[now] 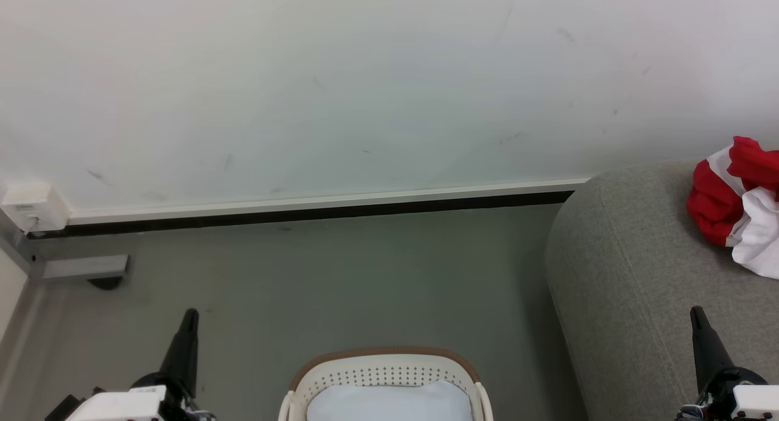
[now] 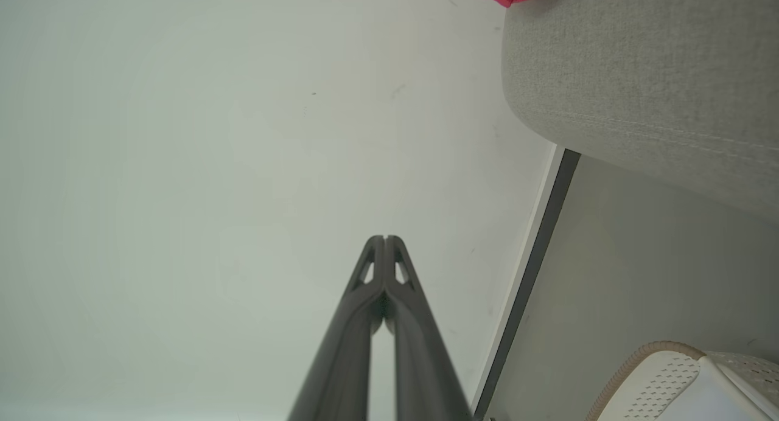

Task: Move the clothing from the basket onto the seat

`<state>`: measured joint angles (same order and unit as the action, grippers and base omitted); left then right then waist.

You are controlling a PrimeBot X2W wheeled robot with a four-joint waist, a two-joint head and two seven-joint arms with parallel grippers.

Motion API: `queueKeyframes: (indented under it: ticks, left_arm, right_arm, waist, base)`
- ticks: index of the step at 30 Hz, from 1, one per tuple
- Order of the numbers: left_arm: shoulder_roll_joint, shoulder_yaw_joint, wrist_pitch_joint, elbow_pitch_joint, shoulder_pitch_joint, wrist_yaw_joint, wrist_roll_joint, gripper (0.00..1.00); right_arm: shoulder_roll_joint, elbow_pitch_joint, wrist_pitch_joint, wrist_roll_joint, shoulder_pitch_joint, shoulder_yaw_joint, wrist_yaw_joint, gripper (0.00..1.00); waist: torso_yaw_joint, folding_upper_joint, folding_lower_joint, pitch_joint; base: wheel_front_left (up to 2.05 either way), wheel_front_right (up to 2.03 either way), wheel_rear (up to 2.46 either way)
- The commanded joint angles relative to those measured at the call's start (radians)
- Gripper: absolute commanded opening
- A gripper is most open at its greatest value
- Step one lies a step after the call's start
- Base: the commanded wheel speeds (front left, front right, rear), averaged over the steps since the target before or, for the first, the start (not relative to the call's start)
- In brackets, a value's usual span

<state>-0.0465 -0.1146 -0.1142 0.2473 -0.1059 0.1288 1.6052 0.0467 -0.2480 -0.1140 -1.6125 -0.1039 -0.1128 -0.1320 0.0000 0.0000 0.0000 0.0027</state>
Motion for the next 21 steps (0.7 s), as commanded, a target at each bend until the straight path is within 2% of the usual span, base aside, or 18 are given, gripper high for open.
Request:
queueKeyframes:
  ticks: [1, 21]
  left_arm:
    - [-0.007, -0.001, -0.004, -0.003, -0.009, 0.004, 0.014, 0.00]
    - [-0.007, -0.001, -0.004, -0.003, -0.009, 0.004, 0.014, 0.00]
  right_arm:
    - [0.007, 0.005, -0.004, -0.001, -0.012, -0.004, 0.002, 0.00]
    - [0.007, 0.005, -0.004, -0.001, -0.012, -0.004, 0.002, 0.00]
  waist:
    - [0.000, 0.0000, 0.0000, 0.000]
    - [0.000, 0.0000, 0.0000, 0.000]
  base:
    - [0.00, 0.00, 0.00]
    - [0.00, 0.00, 0.00]
